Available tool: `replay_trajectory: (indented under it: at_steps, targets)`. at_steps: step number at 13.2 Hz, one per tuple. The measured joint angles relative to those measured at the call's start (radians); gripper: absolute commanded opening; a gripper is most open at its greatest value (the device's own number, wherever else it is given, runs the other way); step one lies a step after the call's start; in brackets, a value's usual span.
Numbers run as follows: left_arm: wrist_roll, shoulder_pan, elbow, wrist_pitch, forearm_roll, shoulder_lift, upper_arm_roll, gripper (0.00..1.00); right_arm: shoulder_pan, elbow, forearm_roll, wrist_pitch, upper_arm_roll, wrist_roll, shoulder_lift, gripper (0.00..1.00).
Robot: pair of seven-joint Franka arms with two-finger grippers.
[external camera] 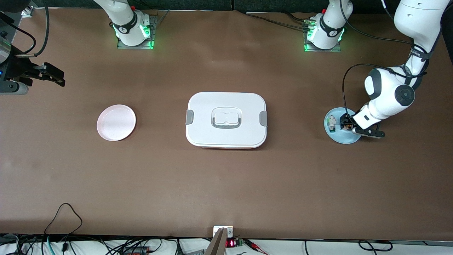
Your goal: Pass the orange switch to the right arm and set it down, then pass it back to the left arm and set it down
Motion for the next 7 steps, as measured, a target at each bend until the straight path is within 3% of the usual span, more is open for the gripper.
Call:
replay_trajectory:
  at_steps: [3, 7]
  targets:
    - [0.005, 0.000, 0.003, 0.004, 0.000, 0.000, -0.004, 0.11, 0.000, 0.000, 0.000, -0.004, 0.000, 0.000, 0.000, 1.00]
    - [0.032, 0.000, 0.052, -0.090, -0.007, -0.022, -0.038, 0.11, 0.001, 0.000, 0.000, -0.005, 0.000, 0.000, 0.008, 1.00]
